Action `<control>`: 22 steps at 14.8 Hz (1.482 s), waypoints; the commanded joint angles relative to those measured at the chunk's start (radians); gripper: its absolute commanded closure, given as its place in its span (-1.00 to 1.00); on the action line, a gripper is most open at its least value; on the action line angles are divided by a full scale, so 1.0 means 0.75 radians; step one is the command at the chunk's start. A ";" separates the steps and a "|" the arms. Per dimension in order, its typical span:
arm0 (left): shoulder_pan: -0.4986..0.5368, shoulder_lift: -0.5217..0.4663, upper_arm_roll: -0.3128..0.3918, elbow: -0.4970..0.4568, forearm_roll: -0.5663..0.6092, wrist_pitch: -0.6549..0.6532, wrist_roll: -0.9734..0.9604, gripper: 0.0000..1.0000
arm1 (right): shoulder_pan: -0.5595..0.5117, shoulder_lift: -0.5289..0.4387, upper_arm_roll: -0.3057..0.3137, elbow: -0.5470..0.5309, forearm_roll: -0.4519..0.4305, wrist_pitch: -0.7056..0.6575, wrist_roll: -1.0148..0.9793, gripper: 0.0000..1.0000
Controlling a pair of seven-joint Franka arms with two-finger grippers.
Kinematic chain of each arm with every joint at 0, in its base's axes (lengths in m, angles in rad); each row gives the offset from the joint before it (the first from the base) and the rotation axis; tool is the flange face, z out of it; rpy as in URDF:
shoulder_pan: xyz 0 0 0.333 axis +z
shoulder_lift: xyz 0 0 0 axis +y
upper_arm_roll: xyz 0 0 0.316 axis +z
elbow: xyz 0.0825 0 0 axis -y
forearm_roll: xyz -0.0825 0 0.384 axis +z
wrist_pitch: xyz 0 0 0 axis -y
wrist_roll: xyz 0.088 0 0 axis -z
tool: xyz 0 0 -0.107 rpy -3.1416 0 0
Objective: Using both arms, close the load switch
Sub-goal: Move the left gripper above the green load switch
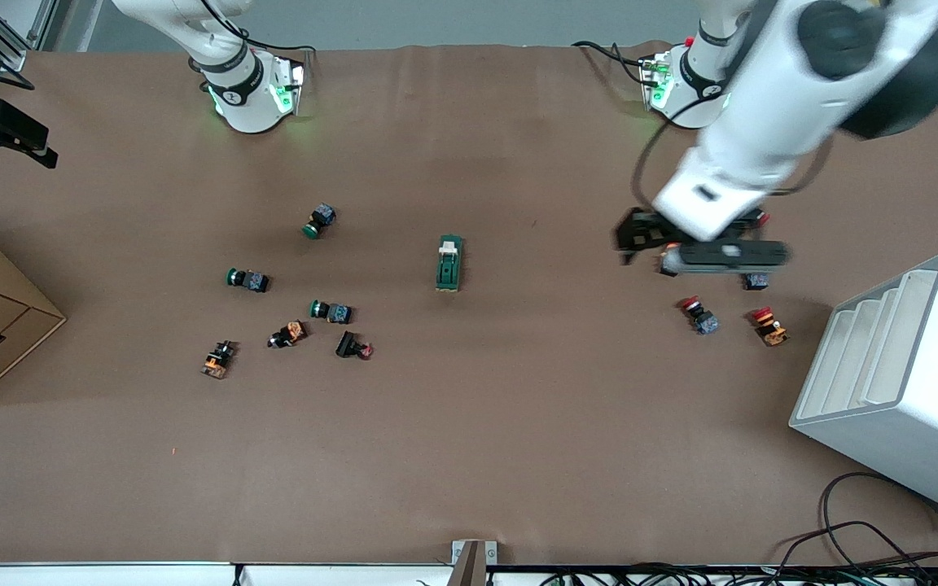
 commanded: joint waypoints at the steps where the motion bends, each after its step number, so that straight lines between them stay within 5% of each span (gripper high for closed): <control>1: -0.114 -0.040 0.006 -0.175 0.044 0.169 -0.223 -1.00 | -0.002 -0.018 0.002 -0.017 -0.019 0.000 0.004 -1.00; 5: -0.325 0.021 0.006 -0.286 0.146 0.323 -0.514 -1.00 | 0.000 -0.018 0.002 -0.015 -0.019 -0.002 0.004 -1.00; 11: -0.584 0.291 0.004 -0.282 0.644 0.521 -1.184 -1.00 | -0.004 0.009 0.002 0.038 -0.015 -0.004 0.020 -1.00; 17: -0.852 0.494 0.002 -0.298 1.254 0.534 -1.904 -0.98 | 0.006 0.068 0.002 0.040 -0.017 -0.006 0.020 -1.00; 22: -0.967 0.608 0.004 -0.329 1.646 0.513 -2.145 -0.96 | -0.020 0.215 -0.002 0.044 -0.019 0.045 0.006 -1.00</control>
